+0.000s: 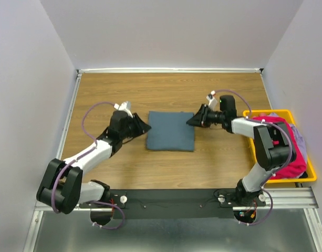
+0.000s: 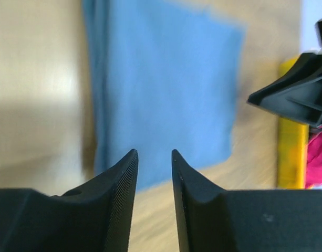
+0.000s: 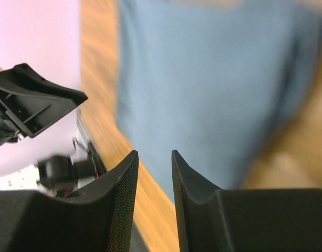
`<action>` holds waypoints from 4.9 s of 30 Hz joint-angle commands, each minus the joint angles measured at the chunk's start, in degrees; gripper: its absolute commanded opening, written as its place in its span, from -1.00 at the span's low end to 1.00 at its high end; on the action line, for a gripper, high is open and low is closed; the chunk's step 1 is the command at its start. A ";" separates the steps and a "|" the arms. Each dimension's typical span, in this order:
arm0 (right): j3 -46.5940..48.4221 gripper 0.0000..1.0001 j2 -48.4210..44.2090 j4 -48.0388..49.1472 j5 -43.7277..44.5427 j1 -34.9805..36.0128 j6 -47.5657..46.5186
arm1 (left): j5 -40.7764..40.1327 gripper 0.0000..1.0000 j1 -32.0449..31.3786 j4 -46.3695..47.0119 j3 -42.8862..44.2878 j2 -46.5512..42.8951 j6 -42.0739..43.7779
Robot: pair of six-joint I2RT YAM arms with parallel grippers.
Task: Fold and stack the t-shirts
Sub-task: Fold the tshirt, then neatly place the folded tshirt to the corner
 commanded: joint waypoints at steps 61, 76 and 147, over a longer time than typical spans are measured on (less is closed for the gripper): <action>4.49 0.79 -18.66 -48.47 52.89 -1.61 -1.49 | -25.87 0.72 -43.48 -16.49 34.20 23.79 47.78; 3.88 0.84 -18.83 -49.71 48.32 -3.55 -1.40 | -25.41 0.33 -46.56 -23.18 49.25 44.27 55.43; 35.50 -0.99 18.59 -36.08 58.22 1.63 -28.10 | -9.77 0.32 -22.25 -13.07 36.18 20.48 35.50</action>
